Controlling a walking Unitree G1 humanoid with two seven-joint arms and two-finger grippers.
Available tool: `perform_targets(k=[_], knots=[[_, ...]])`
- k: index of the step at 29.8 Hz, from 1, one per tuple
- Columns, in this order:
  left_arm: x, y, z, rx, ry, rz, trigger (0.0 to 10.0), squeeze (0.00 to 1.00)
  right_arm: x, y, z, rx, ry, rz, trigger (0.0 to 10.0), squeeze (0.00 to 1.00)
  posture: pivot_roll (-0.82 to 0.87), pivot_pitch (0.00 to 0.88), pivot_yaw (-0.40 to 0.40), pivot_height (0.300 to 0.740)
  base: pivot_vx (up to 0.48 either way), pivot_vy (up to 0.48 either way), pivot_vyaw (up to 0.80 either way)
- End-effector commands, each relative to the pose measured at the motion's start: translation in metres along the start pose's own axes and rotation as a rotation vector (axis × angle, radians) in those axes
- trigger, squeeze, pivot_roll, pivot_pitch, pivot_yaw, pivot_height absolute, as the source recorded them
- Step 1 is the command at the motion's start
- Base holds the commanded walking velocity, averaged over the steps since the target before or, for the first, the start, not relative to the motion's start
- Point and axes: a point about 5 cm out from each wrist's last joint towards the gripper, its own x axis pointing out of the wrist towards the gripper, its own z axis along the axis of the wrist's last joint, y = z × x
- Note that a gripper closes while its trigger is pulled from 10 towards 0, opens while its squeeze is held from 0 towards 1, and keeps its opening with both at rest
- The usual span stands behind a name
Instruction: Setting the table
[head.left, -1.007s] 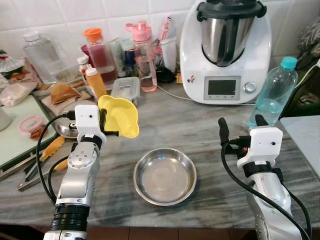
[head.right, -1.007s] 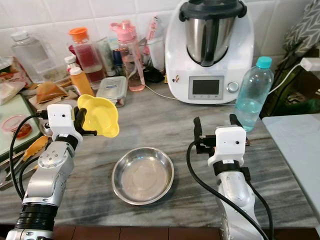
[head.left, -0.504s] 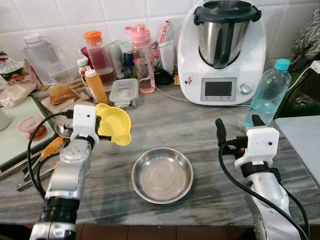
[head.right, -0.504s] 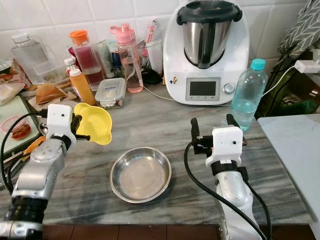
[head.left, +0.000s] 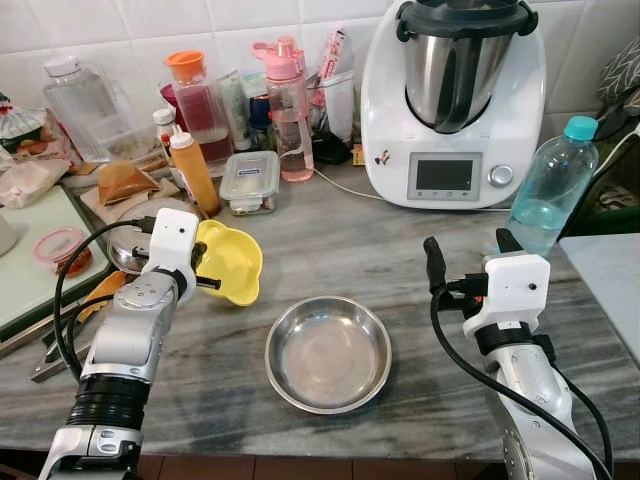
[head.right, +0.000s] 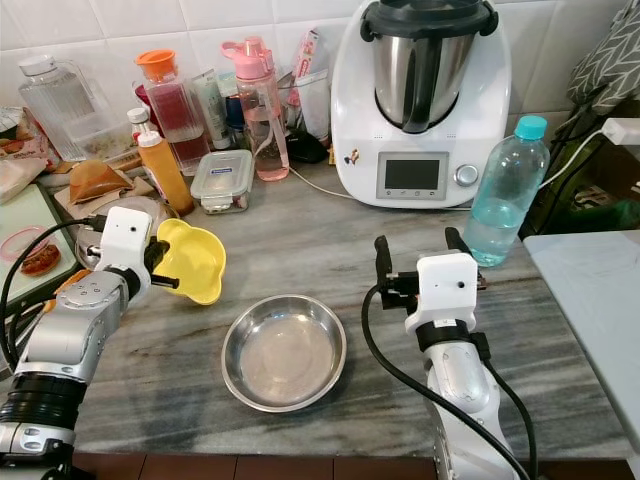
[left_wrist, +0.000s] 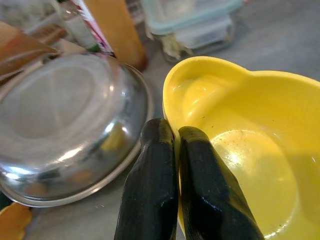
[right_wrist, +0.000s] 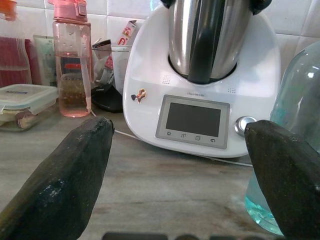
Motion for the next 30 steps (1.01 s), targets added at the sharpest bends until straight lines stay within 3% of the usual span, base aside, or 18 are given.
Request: perform_targets(k=[1, 10, 15, 21, 27, 30], knots=[[-0.001, 0.004, 0.004, 0.022, 0.005, -0.027, 10.0, 0.00, 0.000, 0.002, -0.002, 0.006, 0.011, 0.012, 10.0, 0.00, -0.06, 0.000, 0.104, 0.740, 0.000, 0.000, 0.00], [-0.003, 0.005, -0.006, 0.059, 0.055, -0.085, 10.0, 0.00, 0.000, 0.007, -0.003, 0.028, 0.012, 0.049, 10.0, 0.00, -0.05, 0.000, 0.102, 0.740, 0.000, 0.000, 0.00], [-0.004, 0.006, -0.006, 0.079, 0.066, -0.105, 10.0, 0.00, -0.006, 0.021, -0.004, 0.116, 0.041, 0.182, 10.0, 0.00, -0.05, 0.000, 0.103, 0.740, 0.000, 0.000, 0.00], [-0.004, 0.005, -0.008, 0.091, 0.073, -0.123, 10.0, 0.00, -0.019, 0.032, -0.008, 0.145, 0.094, 0.331, 10.0, 0.00, -0.05, 0.000, 0.105, 0.740, 0.000, 0.000, 0.00], [-0.005, 0.003, -0.009, 0.108, 0.085, -0.154, 10.0, 0.00, -0.029, 0.032, -0.011, 0.167, 0.157, 0.476, 10.0, 0.00, -0.06, 0.000, 0.106, 0.740, 0.000, 0.000, 0.00], [-0.004, 0.003, -0.009, 0.110, 0.087, -0.159, 10.0, 0.00, -0.030, 0.031, -0.011, 0.170, 0.166, 0.492, 10.0, 0.00, -0.06, 0.000, 0.107, 0.740, 0.000, 0.000, 0.00]])
